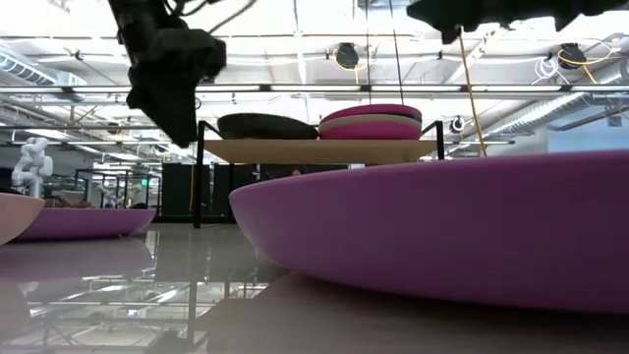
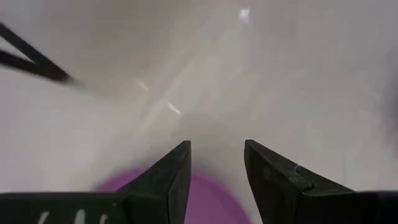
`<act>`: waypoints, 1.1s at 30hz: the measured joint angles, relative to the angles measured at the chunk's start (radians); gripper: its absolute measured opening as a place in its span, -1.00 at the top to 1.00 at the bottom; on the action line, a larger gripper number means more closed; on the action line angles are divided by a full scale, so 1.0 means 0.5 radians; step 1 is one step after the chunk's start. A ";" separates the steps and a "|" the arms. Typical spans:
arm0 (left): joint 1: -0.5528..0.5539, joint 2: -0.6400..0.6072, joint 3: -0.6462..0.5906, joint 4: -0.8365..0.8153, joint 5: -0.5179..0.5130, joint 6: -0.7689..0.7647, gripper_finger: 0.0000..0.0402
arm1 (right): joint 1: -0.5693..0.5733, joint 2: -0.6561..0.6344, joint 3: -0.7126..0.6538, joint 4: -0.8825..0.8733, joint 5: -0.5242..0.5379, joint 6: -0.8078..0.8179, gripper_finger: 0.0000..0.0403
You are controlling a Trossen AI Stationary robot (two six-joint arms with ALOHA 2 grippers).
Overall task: Place and stack plates onto a shelf
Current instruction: Stack the top purple plate on top of the black plate on the shelf
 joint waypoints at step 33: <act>-0.008 0.586 0.012 -0.163 0.381 -0.588 0.23 | 0.231 -0.065 -0.191 0.050 0.235 0.099 0.21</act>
